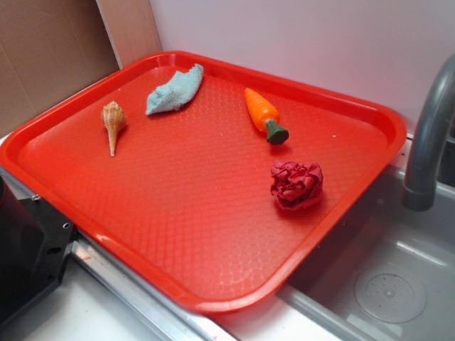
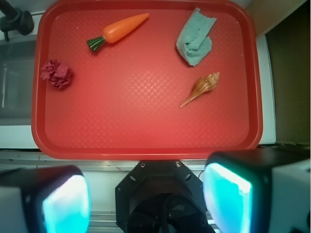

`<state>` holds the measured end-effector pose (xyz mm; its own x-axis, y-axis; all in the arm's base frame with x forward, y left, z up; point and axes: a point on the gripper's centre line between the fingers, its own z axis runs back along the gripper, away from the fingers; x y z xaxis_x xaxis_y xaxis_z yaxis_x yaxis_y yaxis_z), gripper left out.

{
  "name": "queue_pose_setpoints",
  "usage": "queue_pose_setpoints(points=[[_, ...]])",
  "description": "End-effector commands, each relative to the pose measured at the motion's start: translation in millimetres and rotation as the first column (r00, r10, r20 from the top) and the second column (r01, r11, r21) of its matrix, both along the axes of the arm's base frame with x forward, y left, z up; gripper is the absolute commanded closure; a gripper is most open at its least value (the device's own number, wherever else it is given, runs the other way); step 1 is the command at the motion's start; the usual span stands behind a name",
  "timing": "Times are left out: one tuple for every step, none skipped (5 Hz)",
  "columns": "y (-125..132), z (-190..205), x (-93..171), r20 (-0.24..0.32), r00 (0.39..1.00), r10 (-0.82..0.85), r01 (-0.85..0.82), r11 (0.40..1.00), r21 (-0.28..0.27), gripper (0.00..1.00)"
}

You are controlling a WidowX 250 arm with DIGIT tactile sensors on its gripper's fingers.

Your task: Grab the shell.

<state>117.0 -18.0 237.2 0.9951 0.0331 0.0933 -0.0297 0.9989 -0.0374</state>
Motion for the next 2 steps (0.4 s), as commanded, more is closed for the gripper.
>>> queue_pose_setpoints(points=[[0.0, 0.0, 0.0, 0.0, 1.0, 0.0, 0.0, 1.0, 0.0, 0.0], [19.0, -19.7, 11.6, 0.022, 0.972, 0.236, -0.234, 0.971, -0.055, 0.0]])
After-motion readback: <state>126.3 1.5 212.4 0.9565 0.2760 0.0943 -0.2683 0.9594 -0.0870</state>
